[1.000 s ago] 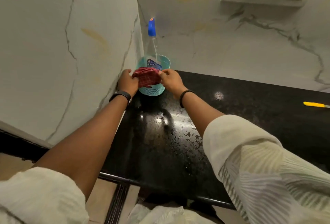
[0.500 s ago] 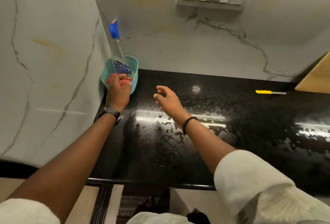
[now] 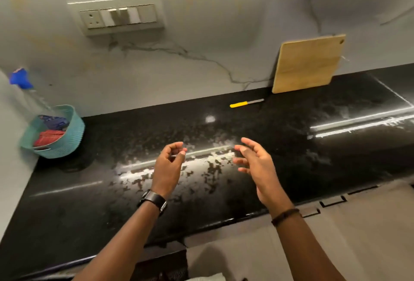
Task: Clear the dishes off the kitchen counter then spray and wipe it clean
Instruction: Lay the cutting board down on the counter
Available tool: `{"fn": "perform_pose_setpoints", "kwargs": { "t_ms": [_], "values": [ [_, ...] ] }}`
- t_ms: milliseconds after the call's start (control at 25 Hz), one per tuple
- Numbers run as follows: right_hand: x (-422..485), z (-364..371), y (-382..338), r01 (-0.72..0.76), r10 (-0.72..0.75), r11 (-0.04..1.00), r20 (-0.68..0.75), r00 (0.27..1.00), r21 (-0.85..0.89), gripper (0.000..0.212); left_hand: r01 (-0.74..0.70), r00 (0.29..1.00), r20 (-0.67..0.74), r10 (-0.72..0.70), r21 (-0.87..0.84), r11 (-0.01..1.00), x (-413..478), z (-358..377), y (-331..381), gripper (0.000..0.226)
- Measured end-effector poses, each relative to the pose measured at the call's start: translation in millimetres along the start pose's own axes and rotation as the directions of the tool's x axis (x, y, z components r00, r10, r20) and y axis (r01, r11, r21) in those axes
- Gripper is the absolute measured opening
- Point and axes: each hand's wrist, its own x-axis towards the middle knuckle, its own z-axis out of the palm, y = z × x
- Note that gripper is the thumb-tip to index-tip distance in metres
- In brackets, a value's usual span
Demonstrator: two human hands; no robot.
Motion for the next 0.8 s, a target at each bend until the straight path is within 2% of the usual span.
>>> {"fn": "perform_pose_setpoints", "kwargs": {
  "t_ms": [240,440,680,800],
  "values": [
    [8,-149,-15,0.014,-0.013,1.000,-0.103,0.995,0.014,0.030,0.001,0.983,0.184,-0.008,0.037,0.999,-20,163,18,0.022],
    [22,-228,-39,0.042,-0.044,0.999,-0.178,0.983,-0.011,0.034,-0.035,0.950,0.313,-0.005,0.122,0.992,-16,254,38,0.024],
    [70,-280,-59,0.075,-0.087,0.995,-0.202,0.976,-0.068,0.034,-0.175,0.928,0.365,0.076,0.245,0.954,62,349,60,0.038],
    [109,-309,-79,0.107,-0.128,0.988,-0.198,0.972,-0.115,0.036,-0.170,0.941,0.328,0.085,0.240,0.956,134,414,84,0.047]
  ]
}}
